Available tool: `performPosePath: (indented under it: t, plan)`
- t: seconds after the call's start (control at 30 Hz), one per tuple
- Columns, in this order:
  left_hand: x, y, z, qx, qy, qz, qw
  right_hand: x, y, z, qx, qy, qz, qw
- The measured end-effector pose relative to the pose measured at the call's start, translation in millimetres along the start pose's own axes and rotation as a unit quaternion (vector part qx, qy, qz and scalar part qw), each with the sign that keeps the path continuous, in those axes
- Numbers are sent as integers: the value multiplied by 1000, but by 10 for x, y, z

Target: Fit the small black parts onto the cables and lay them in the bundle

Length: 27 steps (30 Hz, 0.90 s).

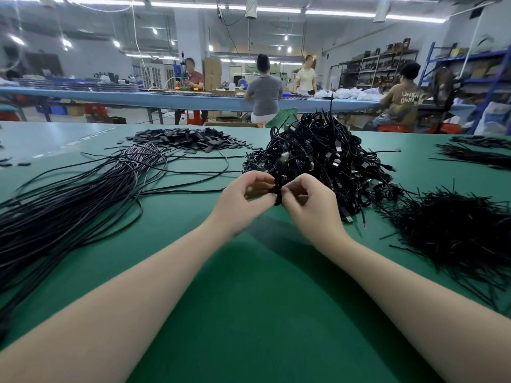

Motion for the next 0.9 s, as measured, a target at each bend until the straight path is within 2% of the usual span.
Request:
performPosePath:
  t: [0.1,0.2,0.27,0.37,0.5,0.57,0.73,0.9]
  plan:
    - [113,-71,1,-16,-35,3,999,-52,51,4,31,29,-42,998]
    - [214,-107,-9,-28,-83,1,996,-65,104,7,66,30,-26,997]
    - [285,-80,5,-26,-126,40,991,-81,159,24,100,34,-15,994]
    - [326,-24,28,14,-178,91,980,-92,192,45,118,34,-1,992]
    - [323,12,29,63,-205,128,968,-102,173,46,103,25,31,994]
    - [312,39,32,78,-184,117,973,-115,150,38,88,24,38,995]
    - [255,33,27,88,-63,-12,994,-177,123,11,79,41,35,995]
    - [241,-14,-1,55,-35,-64,996,-152,126,24,84,40,41,995]
Point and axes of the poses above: each hand's wrist, its own z-axis away from the middle knuckle, its own y-axis out of the palm, x = y × z, the point moved 7 cm from there along -z, towards the middle knuckle
